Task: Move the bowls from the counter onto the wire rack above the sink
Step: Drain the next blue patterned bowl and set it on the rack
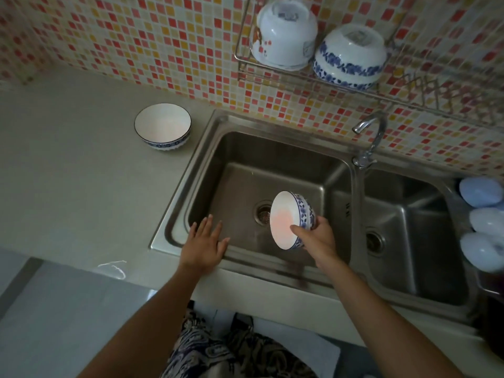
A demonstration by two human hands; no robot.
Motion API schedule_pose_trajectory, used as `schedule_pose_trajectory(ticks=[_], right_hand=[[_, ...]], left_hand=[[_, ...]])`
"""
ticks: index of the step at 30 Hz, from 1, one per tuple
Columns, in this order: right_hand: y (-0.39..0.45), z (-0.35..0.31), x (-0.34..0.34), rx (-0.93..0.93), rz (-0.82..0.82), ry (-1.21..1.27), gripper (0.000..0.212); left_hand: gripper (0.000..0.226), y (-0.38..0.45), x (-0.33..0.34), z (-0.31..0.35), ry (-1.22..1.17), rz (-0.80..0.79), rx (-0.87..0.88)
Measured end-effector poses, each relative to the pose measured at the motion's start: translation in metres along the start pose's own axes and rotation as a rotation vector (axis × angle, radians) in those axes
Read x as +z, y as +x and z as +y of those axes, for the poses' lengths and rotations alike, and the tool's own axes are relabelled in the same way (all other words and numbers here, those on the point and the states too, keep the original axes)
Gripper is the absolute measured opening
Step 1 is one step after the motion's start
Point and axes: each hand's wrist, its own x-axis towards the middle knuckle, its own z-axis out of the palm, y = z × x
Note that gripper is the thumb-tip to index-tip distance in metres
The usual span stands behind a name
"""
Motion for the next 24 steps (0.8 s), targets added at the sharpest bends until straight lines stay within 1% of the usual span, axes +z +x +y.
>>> schedule_pose_trajectory(ticks=[5,8,14,19,21,24], right_hand=[[-0.001,-0.004,0.003,-0.218,0.073,-0.225,0.058],[0.0,-0.004,0.006,-0.307,0.104,-0.361,0.065],[-0.006,-0.003,0.01,-0.469,0.094,-0.522,0.079],[-0.01,0.009,0.009,-0.725,0.082,-0.735,0.085],[-0.01,0.013,0.008,-0.773,0.076,-0.785,0.088],[-0.01,0.016,0.007,-0.796,0.088,-0.838,0.089]], left_hand=[[0.085,0.001,0.004,-0.002,-0.003,0.015,-0.003],[0.083,0.002,0.005,-0.003,0.002,0.022,-0.004],[0.083,0.001,0.005,-0.003,0.008,0.004,0.008],[0.085,0.0,0.004,-0.003,0.012,-0.001,0.005],[0.083,0.0,0.004,-0.002,0.006,-0.007,0.005],[0.083,0.0,0.003,-0.002,0.012,-0.01,0.004]])
